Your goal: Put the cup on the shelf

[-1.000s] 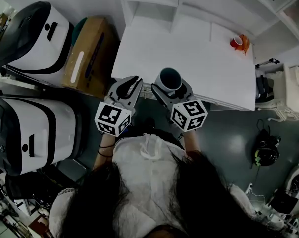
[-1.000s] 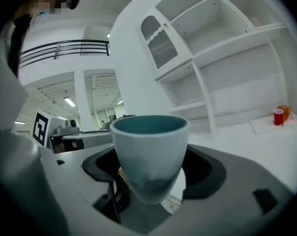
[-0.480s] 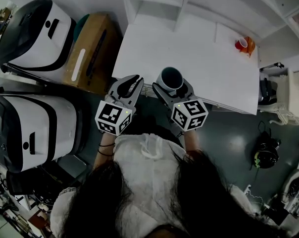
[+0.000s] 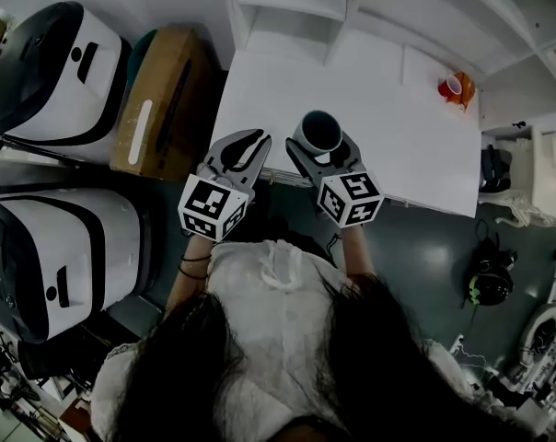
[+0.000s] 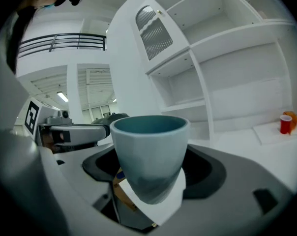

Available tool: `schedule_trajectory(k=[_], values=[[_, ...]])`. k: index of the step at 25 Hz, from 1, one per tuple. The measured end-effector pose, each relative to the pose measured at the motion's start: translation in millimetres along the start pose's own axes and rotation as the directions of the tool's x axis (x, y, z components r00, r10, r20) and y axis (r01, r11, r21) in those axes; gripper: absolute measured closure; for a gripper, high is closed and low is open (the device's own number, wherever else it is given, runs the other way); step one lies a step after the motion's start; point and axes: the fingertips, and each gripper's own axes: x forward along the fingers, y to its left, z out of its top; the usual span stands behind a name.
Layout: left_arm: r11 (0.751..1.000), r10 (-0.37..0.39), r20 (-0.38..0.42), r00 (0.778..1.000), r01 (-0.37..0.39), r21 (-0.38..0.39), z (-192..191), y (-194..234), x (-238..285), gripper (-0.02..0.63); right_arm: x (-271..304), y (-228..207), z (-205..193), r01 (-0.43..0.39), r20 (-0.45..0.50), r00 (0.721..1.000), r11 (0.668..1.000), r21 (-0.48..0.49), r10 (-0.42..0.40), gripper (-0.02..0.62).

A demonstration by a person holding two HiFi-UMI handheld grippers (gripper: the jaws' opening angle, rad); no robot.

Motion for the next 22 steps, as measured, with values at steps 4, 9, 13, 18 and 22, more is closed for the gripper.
schedule_trajectory(k=[4, 9, 13, 18, 22], values=[[0.999, -0.029, 0.002, 1.000, 0.029, 0.016, 8, 29, 18, 0.543, 45, -18, 7, 0.031, 0.009, 0.999, 0.998, -0.052, -0.030, 0.230], [0.997, -0.069, 0.012, 0.998, 0.068, 0.044, 21, 60, 41, 0.543, 104, -46, 13, 0.056, 0.020, 0.998, 0.993, -0.104, -0.055, 0.230], [0.995, -0.087, 0.024, 0.996, 0.085, 0.049, 29, 84, 53, 0.543, 147, -69, 12, 0.065, 0.007, 0.998, 0.988, -0.139, -0.064, 0.230], [0.995, -0.094, 0.028, 0.995, 0.092, 0.048, 34, 106, 64, 0.544, 198, -98, 5, 0.086, -0.047, 0.994, 0.980, -0.181, -0.096, 0.230], [0.993, -0.104, 0.012, 0.995, 0.103, 0.050, 30, 122, 73, 0.543, 233, -126, 4, 0.121, -0.065, 0.989, 0.979, -0.167, -0.133, 0.230]])
